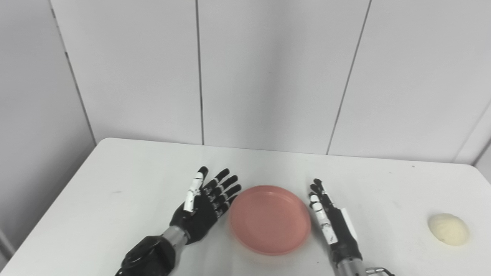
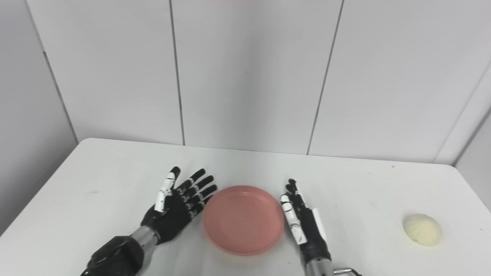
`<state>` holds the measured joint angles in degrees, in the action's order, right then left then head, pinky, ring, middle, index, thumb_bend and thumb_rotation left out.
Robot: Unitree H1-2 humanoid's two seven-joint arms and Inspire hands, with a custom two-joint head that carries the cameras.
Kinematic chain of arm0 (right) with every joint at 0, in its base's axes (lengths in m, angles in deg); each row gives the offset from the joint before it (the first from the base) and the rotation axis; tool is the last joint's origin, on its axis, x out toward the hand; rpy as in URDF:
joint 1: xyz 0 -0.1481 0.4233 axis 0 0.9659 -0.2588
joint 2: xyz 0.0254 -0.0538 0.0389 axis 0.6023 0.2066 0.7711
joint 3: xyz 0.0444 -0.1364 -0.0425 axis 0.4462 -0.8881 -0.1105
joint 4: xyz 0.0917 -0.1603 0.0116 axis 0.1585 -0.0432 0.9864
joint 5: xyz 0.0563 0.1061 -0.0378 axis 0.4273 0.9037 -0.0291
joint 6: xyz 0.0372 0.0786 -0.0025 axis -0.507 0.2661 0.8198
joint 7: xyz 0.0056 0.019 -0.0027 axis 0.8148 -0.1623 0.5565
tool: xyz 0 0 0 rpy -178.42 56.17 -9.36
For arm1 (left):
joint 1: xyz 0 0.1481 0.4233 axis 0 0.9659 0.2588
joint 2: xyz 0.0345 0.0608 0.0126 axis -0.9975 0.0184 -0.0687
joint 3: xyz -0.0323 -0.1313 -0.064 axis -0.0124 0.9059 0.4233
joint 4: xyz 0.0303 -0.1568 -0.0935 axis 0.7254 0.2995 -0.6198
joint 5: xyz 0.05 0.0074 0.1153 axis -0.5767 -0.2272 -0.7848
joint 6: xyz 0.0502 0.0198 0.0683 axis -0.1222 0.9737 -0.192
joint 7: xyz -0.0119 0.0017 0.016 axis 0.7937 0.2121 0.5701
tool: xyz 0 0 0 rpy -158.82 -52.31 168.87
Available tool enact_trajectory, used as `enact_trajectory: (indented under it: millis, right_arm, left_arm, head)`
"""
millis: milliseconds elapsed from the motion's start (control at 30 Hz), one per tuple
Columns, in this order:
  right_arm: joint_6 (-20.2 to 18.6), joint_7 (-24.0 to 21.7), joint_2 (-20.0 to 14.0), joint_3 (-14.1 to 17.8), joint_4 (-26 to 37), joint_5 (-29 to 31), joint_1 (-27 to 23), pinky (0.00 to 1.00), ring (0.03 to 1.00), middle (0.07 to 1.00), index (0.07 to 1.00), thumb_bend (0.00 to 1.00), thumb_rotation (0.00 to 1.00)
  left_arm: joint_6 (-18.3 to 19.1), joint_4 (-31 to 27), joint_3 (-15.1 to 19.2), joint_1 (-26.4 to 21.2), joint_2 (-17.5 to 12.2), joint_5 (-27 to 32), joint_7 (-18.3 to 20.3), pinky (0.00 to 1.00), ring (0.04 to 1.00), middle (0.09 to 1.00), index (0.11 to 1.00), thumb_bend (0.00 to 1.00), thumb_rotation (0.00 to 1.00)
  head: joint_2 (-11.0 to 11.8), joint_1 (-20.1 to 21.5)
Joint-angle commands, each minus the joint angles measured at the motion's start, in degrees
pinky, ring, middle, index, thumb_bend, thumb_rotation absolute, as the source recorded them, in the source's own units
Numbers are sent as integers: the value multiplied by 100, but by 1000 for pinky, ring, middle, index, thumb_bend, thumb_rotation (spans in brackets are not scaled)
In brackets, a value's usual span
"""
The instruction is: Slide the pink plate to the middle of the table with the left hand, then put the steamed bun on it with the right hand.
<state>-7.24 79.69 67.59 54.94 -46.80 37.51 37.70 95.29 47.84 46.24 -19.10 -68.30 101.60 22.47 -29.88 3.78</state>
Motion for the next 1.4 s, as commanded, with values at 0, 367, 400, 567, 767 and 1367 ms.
enact_trajectory:
  millis: [0, 367, 400, 567, 767, 1367]
  right_arm:
    - [334, 91, -71, 92, 243, -6, -202, 911, 925, 947, 970, 280, 1000]
    - [521, 418, -465, 296, 818, -639, -327, 867, 920, 944, 966, 566, 1000]
    - [582, 488, -508, 319, 830, -754, -347, 855, 916, 940, 963, 587, 1000]
    - [284, 813, -665, 487, 1510, -1530, -452, 817, 874, 928, 942, 653, 1000]
    - [-477, 555, -1060, 551, 2258, -2546, -506, 767, 850, 896, 919, 720, 999]
    - [-2711, -1490, -2644, 839, 3218, -3855, -228, 633, 780, 859, 842, 925, 471]
  left_arm:
    - [387, 140, -34, 261, -70, -72, -170, 974, 946, 957, 958, 535, 1000]
    - [375, -127, 61, 395, 14, -14, -416, 984, 961, 968, 973, 535, 1000]
    - [373, -136, 62, 399, 7, -13, -413, 984, 961, 968, 972, 535, 1000]
    - [308, -9, 111, 399, -92, -9, -316, 973, 946, 955, 957, 545, 995]
    - [184, 222, 167, 371, -264, 60, -39, 950, 931, 944, 945, 565, 950]
    - [18, 1039, 531, 188, -617, 157, 395, 873, 871, 877, 872, 589, 851]
  head:
    - [-7, 41]
    - [13, 515]
    - [13, 515]
    - [74, 978]
    - [132, 1397]
    - [265, 2241]
